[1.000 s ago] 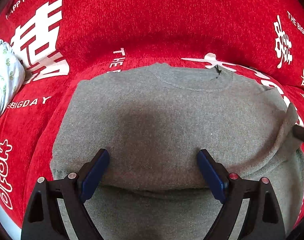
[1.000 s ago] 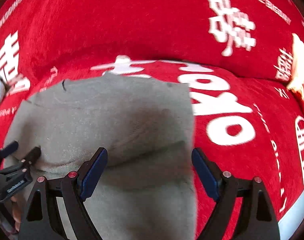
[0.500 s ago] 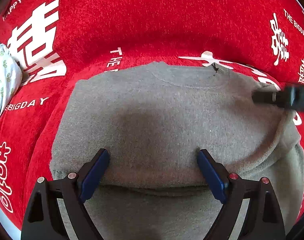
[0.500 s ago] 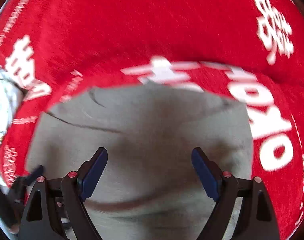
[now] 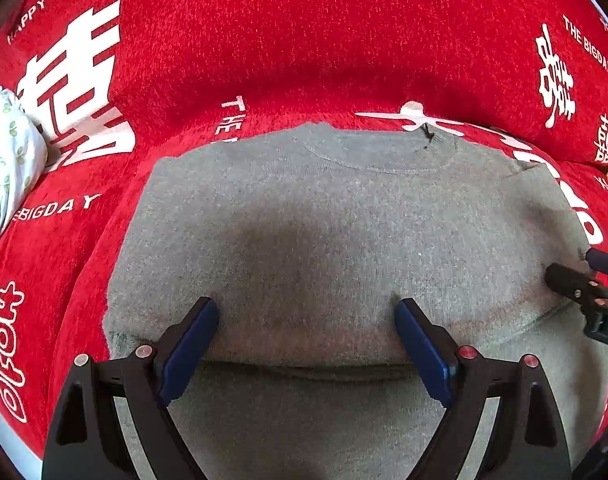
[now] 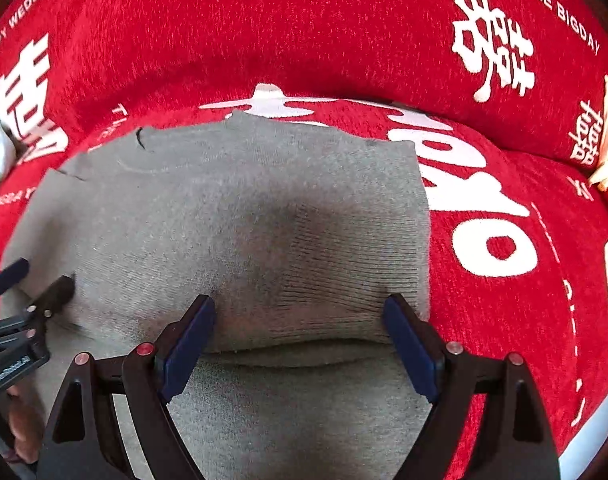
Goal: Fold small clothes
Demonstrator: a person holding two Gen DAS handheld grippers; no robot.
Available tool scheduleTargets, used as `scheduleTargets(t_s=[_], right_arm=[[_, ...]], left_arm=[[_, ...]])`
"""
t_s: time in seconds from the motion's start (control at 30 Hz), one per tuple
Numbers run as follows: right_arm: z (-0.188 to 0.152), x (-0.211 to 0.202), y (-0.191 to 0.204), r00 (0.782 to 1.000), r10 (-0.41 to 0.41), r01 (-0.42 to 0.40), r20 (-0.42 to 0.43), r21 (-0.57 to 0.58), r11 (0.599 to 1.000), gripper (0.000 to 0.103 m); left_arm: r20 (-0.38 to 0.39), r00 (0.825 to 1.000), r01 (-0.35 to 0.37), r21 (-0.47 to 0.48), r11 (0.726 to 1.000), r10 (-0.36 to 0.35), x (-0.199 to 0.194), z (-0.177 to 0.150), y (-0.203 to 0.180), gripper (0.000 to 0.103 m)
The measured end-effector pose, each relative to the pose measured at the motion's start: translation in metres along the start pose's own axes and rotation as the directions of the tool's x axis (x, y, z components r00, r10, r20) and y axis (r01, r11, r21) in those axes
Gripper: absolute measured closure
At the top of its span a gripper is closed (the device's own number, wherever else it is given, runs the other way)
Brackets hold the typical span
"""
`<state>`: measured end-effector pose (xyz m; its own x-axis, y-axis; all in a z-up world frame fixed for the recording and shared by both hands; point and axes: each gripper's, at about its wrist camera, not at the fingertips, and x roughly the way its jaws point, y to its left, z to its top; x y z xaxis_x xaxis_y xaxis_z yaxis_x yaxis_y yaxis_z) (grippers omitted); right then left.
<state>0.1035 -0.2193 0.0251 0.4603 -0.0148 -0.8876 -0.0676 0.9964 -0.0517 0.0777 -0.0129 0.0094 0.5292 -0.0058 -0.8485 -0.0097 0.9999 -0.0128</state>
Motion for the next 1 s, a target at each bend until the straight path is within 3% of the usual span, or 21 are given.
scheduleTargets(t_s=[0.17,0.3,0.43,0.5,0.63,0.77,0.87,0.9,1.0], right_arm=[[-0.006,-0.023,-0.007,0.997,0.029,-0.033,0.069,0.049,0.998,0.014],[-0.006,-0.037,-0.037,0.991,0.036,-0.059,0.128,0.182,0.982,0.014],[-0.006,-0.031,-0.072,0.981,0.142,-0.176,0.131,0.311,0.934,0.016],[-0.01,-0.028,-0.085,0.968,0.209,-0.246,0.137,0.36,0.9,0.024],[-0.013,-0.016,-0.09,0.953,0.276,-0.304,0.128,0.401,0.864,0.028],[-0.011,-0.011,-0.087,0.957,0.266,-0.29,0.117,0.407,0.866,0.028],[-0.012,-0.02,-0.087,0.948,0.275,-0.318,0.162,0.402,0.859,0.029],[-0.011,-0.02,-0.085,0.949,0.27,-0.314,0.166,0.393,0.864,0.029],[-0.006,0.002,-0.073,0.97,0.233,-0.241,0.065,0.34,0.909,0.03]], left_arm=[[0.001,1.0,0.004,0.002,1.0,-0.004,0.0,0.0,0.001,0.012],[0.001,1.0,0.006,0.003,1.0,-0.006,0.0,0.0,0.001,0.012],[0.003,1.0,0.005,0.002,1.0,-0.005,0.0,0.0,0.002,0.011],[0.005,1.0,0.0,-0.001,1.0,0.0,0.001,0.0,0.002,0.008],[0.006,1.0,0.001,0.001,1.0,-0.001,0.001,0.001,0.002,0.008],[0.006,1.0,0.011,0.001,1.0,-0.011,0.001,0.001,0.003,0.008],[0.011,1.0,0.014,0.001,1.0,-0.014,0.002,0.0,0.005,0.008],[0.012,1.0,0.005,0.001,1.0,-0.005,0.004,0.001,0.004,0.003],[-0.011,1.0,-0.008,-0.02,1.0,0.007,0.012,0.008,0.006,0.001]])
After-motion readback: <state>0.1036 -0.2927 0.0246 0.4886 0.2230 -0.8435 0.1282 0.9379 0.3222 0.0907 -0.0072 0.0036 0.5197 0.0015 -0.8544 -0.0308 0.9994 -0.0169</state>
